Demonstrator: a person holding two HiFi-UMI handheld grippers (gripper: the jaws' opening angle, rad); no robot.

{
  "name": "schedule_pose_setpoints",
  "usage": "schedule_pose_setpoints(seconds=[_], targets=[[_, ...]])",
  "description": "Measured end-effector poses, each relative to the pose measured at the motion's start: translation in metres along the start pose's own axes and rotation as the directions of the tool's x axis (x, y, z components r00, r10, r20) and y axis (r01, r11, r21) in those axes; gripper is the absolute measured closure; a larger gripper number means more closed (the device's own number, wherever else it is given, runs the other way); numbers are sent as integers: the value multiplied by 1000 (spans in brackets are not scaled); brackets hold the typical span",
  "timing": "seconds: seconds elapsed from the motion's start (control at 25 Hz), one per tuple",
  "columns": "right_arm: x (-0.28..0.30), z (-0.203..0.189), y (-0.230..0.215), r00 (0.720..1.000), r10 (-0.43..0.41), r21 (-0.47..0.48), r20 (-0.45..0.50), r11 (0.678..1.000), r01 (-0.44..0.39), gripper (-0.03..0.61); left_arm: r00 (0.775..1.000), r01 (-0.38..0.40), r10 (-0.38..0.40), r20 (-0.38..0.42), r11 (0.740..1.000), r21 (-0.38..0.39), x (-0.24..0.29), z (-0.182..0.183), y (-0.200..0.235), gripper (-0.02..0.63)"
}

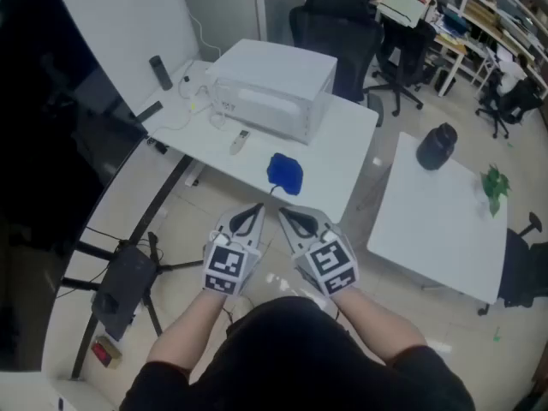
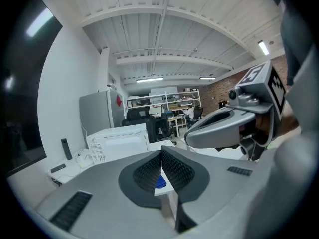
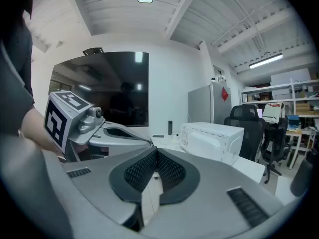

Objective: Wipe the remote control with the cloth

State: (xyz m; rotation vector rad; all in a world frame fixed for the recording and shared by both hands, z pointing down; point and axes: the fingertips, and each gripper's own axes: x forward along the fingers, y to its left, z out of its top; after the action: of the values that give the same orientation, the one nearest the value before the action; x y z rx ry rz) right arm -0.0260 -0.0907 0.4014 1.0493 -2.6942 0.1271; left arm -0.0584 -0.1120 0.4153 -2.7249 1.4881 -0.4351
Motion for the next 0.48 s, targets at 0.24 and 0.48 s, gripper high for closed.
schedule_pose_setpoints(seconds=[0.24,0.48], targets=[[-10,-14,-17,999,38,-12,-23,999,-38,578,997,-53,52,-61,999,-11,26,-17,4,612],[13,-23,-42,998,43,17,-53,999,-42,578,978,-142,143,-153,990,19,74,-49,68,502]])
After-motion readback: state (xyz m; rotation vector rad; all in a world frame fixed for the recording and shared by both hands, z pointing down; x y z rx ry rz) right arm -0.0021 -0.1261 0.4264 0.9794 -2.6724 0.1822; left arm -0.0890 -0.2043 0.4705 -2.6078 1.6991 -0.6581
